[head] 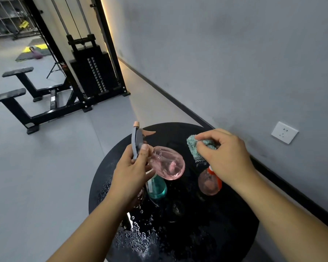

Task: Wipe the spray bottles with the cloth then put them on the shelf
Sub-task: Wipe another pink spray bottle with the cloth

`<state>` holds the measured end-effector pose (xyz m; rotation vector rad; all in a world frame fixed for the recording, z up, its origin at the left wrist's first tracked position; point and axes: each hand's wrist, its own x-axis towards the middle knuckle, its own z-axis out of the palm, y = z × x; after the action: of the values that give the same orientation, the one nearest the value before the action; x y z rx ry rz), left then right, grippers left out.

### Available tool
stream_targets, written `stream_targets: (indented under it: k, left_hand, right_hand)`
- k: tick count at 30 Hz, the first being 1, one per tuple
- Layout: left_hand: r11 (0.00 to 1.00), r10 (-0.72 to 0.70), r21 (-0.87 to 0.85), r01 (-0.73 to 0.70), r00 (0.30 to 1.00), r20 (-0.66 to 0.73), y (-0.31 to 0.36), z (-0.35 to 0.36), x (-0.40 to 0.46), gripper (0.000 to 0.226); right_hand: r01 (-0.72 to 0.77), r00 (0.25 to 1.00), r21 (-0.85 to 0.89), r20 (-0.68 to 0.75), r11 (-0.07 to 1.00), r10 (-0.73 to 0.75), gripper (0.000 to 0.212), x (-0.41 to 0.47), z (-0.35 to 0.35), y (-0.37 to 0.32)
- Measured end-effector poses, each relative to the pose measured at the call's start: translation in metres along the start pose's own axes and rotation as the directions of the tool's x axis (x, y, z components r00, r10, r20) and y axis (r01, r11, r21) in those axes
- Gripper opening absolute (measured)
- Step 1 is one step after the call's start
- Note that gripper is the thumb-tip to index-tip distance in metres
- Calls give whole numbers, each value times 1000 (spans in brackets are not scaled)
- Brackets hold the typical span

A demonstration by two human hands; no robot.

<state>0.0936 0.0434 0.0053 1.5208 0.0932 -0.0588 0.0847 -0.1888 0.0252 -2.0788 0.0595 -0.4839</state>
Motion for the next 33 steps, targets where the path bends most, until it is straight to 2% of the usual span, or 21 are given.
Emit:
stream_targets:
  k: [3, 10, 13, 17, 24, 26, 30, 33]
  left_hand:
    - [998, -32, -54, 32, 999, 1, 7, -11, -4, 21]
    - [986, -71, -148, 77, 997, 43, 14, -23, -11, 23]
    - [984, -61, -166, 69, 997, 56, 16, -22, -16, 21]
    - [980, -18, -197, 26, 999, 40, 16, -24, -20, 19]
    - [987, 53, -152, -48, 998, 26, 20, -30, -20, 25]
    - [988, 58, -145, -52, 998, 38, 20, -28, -20, 25]
    - [987, 65, -148, -63, 998, 9, 21, -23, -21, 21]
    - [984, 55, -164, -66, 996, -66, 22, -19, -21, 18]
  right_hand:
    - [23, 1000, -8, 9, 1000, -23, 17, 1, 10, -7]
    - [60, 996, 92, 67, 994, -66, 19, -4, 37, -38]
    - [73, 974, 85, 208, 994, -89, 26, -11, 48, -52]
    - [209, 930, -70, 323, 975, -176, 29, -16, 61, -59]
    - [58, 953, -152, 303, 987, -9, 28, -4, 52, -49]
    - [72, 949, -126, 313, 989, -29, 30, -8, 53, -50]
    - [205, 915, -77, 369, 976, -163, 34, -23, 57, -60]
    - [110, 948, -48, 307, 993, -90, 23, -22, 54, -55]
